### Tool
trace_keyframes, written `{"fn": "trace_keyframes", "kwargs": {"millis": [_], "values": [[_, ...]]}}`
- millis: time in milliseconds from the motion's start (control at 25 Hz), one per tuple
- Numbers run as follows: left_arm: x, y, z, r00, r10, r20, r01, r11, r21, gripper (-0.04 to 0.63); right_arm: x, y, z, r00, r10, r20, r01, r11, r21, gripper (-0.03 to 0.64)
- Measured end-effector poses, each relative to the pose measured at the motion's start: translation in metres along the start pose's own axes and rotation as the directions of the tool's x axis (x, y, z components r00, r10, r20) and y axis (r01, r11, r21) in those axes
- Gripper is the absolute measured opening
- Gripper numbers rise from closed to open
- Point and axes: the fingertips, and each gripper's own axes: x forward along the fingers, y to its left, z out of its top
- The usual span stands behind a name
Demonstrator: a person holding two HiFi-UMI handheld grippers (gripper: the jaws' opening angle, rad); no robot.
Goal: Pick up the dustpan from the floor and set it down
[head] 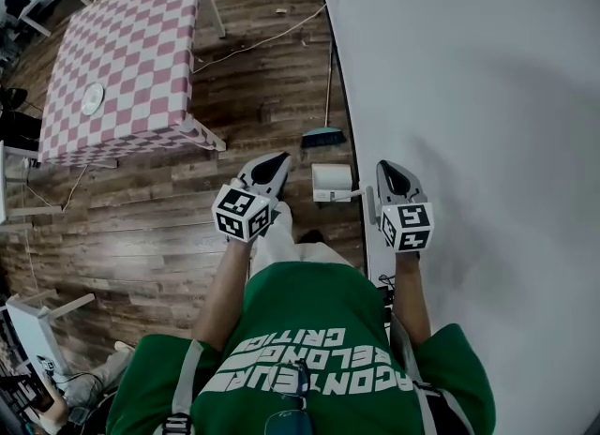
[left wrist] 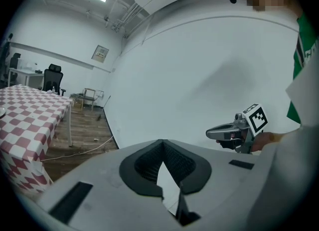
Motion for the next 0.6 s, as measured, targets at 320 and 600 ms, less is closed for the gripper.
{"fn": "trace_keyframes", "kwargs": {"millis": [320,600], "values": [[0.0,-0.008,0.001,0.999,-0.043,0.002,0.043,0.999,0.0,0.003,-0.017,0.002,-0.008,0.999,-0.037,0.004,0.037,0.999,0.003,0.011],[0.002,-0.019,-0.002,0.997,-0.076,-0.009,0.076,0.997,-0.001,0.003,-0.028,0.003,-0.014,0.998,-0.057,0.015,0.057,0.998,0.004,0.011]]}}
